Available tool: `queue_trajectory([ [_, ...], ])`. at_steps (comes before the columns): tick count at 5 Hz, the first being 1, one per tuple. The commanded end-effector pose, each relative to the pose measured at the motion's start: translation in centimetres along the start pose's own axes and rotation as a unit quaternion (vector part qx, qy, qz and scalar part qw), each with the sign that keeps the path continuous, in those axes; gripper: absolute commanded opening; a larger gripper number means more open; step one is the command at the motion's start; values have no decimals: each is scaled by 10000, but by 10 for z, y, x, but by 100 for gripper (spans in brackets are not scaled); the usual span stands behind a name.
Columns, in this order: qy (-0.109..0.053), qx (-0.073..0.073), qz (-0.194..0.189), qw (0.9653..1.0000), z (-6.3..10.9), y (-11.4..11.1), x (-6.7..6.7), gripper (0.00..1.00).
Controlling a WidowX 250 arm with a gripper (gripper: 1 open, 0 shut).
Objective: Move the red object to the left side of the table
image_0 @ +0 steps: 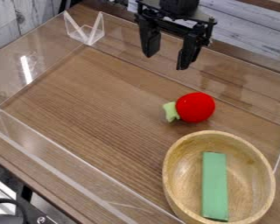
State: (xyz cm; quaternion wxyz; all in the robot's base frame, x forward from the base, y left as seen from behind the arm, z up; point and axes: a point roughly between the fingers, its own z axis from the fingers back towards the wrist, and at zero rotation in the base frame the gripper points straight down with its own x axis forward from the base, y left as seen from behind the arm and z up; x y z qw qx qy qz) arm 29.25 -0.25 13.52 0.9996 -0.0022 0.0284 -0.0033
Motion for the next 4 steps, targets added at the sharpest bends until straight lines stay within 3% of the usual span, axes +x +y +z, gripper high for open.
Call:
queue_trajectory([
  [1,67,-3,-1160,9932,-5,-12,1,100],
  [2,65,-17,-2144,9767,-20,-19,3,100],
  [3,54,-31,-2763,9610,-34,-27,7,100],
  [4,52,-29,-3193,9476,-47,-29,3,100],
])
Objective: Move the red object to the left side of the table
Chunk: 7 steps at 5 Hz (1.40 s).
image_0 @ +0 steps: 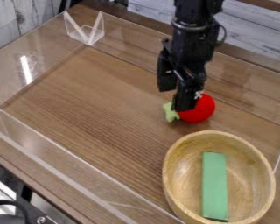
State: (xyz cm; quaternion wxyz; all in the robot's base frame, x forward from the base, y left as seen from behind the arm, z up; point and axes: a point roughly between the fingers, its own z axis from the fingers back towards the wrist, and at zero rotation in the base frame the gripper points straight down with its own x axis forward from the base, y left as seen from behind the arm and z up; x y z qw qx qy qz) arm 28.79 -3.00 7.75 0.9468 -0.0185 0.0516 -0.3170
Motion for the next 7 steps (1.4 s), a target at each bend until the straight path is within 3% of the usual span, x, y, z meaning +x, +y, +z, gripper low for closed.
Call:
queue_trajectory([
  [1,-203,125,-167,9996,3,1,-2,100],
  [2,-245,181,-517,9982,-1,-3,-3,100],
  [3,-284,271,-947,9947,-3,-7,-4,100],
  [5,-409,415,-1198,9911,-3,-25,26,100],
  [7,-542,511,-959,9926,-13,6,15,100],
])
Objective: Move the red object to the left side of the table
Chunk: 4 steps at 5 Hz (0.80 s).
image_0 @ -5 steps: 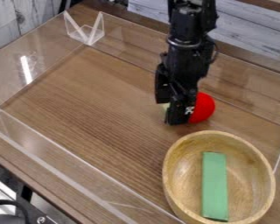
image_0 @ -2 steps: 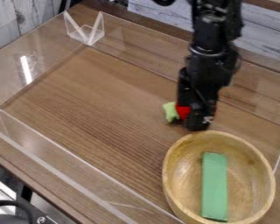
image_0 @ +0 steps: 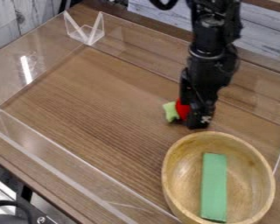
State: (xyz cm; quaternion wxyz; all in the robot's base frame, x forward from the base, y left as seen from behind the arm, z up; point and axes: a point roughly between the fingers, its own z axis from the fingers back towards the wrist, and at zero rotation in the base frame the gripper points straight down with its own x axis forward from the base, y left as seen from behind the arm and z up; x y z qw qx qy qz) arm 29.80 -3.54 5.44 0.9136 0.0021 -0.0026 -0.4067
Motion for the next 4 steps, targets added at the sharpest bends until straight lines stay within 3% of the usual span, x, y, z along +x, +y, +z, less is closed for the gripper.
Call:
queue_trajectory([
  [1,-191,181,404,9988,7,11,6,100],
  [2,-224,205,507,9983,4,10,13,100],
  [4,-272,179,407,9986,-1,10,3,100],
])
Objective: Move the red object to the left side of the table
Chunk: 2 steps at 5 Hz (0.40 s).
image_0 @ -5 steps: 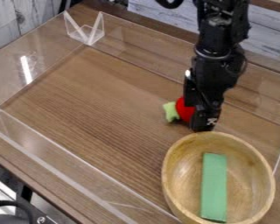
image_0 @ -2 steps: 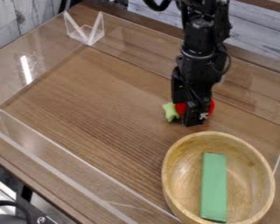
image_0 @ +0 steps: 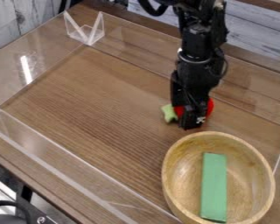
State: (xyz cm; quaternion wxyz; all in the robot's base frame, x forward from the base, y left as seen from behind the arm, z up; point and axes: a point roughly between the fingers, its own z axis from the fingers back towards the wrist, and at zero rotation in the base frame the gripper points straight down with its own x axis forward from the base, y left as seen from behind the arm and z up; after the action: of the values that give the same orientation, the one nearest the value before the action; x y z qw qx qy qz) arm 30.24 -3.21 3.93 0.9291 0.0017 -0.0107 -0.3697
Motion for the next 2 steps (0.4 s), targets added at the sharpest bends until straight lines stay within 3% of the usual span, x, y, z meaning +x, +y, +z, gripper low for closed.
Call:
queue_trajectory([
  [1,-224,129,-177,9995,21,-3,9,100],
  [2,-247,118,-355,9990,28,-9,16,100],
])
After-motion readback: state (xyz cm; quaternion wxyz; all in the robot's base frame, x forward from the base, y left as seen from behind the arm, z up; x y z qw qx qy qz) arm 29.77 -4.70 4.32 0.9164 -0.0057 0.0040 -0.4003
